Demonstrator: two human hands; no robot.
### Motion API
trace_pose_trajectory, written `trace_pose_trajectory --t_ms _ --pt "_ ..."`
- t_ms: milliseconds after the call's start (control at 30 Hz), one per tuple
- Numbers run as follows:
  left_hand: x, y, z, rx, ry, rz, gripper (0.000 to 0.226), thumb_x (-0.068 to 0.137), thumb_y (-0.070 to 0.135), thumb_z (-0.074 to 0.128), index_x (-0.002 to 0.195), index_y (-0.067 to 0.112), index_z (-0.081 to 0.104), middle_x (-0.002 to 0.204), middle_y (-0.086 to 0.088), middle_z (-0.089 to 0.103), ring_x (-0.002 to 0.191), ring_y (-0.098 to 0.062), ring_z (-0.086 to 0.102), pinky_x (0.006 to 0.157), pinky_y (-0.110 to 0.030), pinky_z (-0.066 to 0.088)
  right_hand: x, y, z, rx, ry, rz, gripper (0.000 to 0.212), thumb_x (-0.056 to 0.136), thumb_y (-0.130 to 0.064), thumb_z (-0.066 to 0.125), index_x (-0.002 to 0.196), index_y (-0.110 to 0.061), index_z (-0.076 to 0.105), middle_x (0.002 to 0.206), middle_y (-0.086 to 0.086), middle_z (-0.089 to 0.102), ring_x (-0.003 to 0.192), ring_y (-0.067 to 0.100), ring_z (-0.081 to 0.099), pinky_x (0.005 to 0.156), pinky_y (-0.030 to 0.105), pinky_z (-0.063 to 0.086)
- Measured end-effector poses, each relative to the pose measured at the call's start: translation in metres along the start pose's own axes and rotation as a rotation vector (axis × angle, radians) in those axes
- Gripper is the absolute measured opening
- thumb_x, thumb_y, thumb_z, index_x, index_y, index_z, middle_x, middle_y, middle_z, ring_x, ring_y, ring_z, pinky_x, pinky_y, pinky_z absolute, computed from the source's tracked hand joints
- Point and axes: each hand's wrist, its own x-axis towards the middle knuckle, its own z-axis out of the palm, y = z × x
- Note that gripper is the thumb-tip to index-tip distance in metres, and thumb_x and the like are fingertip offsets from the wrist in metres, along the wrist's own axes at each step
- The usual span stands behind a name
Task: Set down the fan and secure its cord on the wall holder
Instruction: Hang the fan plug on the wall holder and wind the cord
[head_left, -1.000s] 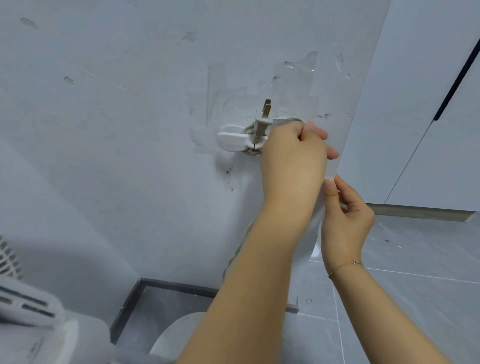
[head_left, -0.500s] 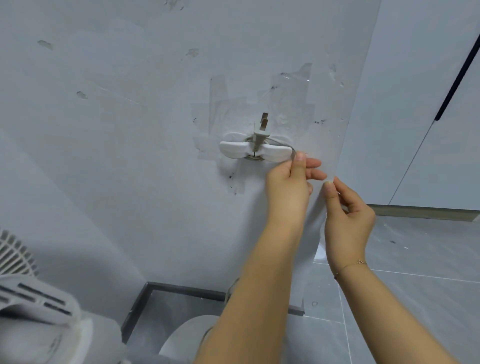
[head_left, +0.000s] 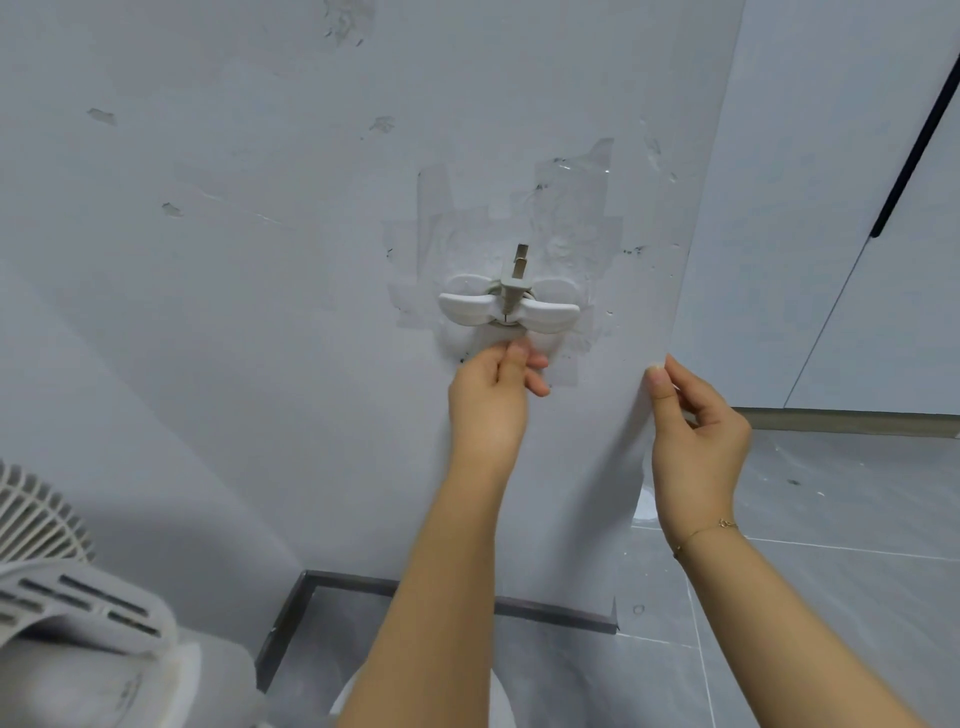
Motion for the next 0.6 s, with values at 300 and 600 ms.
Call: trace_pose_trajectory --t_ms 300,600 --pt "0.015 -0.006 -0.037 -0.046 -0.102 -0.149 0.028 0.094 0.030 0.056 0.070 0.018 0.064 0.058 0.005 0.052 0.035 -0.001 0.031 0.037 -0.012 0.024 0.001 0.000 0.000 0.000 -0.001 -0.011 0.023 0.091 -0.022 0.063 0.112 -0.029 0.062 0.110 -0.011 0.067 0.101 -0.004 0.062 0.076 0.001 0.044" --pt "0.018 0.008 -0.062 -0.586 -0.139 -0.442 0.022 0.093 0.034 0.056 0.077 0.018 0.059 0.047 0.013 0.044 0.033 -0.002 0.028 0.036 -0.014 0.017 -0.001 0.002 0.003 0.006 0.030 -0.013 0.024 0.091 -0.023 0.062 0.114 -0.027 0.062 0.113 -0.009 0.066 0.105 0.001 0.061 0.076 0.002 0.044"
